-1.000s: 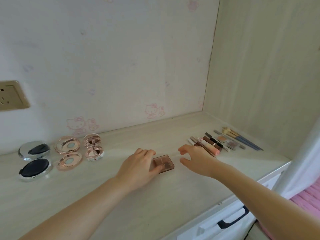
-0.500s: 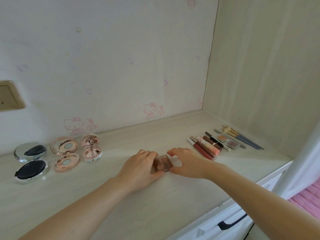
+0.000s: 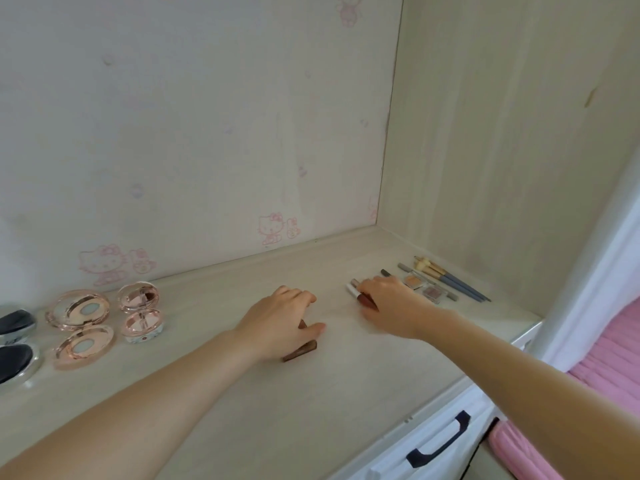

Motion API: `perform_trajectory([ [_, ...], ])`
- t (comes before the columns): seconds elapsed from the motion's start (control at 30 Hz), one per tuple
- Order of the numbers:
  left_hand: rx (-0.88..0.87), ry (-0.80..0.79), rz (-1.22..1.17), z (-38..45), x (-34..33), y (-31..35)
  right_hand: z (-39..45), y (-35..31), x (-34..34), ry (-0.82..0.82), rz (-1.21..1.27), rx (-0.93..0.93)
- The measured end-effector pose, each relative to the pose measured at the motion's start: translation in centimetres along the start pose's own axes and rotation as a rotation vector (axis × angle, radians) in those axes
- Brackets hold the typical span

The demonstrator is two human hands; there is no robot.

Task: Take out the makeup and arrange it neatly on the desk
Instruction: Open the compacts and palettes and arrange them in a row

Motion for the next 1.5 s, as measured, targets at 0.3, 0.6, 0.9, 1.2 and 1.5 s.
perform_trajectory([
  [0.3, -0.046, 0.016, -0.158, 8.7, -3.9, 7.5, 1.2, 10.9, 1.9, 0.029, -0.101, -0.182],
  [0.6, 0.098, -0.047, -0.164, 14.4, -8.9, 11.2, 3.0, 15.0, 0.0, -0.030, -0.209, -0.226],
  [0.9, 0.143, -0.076, -0.093, 16.2, -10.2, 12.6, 3.9, 16.7, -2.2, -0.023, -0.199, -0.284],
  [1.2, 0.179, 0.061, -0.252, 15.5, -6.8, 11.0, 4.3, 14.7, -0.5, 0.073, -0.033, -0.290],
  [1.5, 0.241, 0.133, -0.545, 10.7, -1.3, 3.1, 5.3, 4.5, 1.1, 0.045, 0.038, -0.093],
])
Point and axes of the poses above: each hand's wrist, its own z-axis towards the middle knuckle, its own x-axis out of the back of the hand, y = z × x, the point moved 9 cm from there along z, towards the middle knuckle, and after that the axes turned 14 degrees about y, right-handed, at the moved point
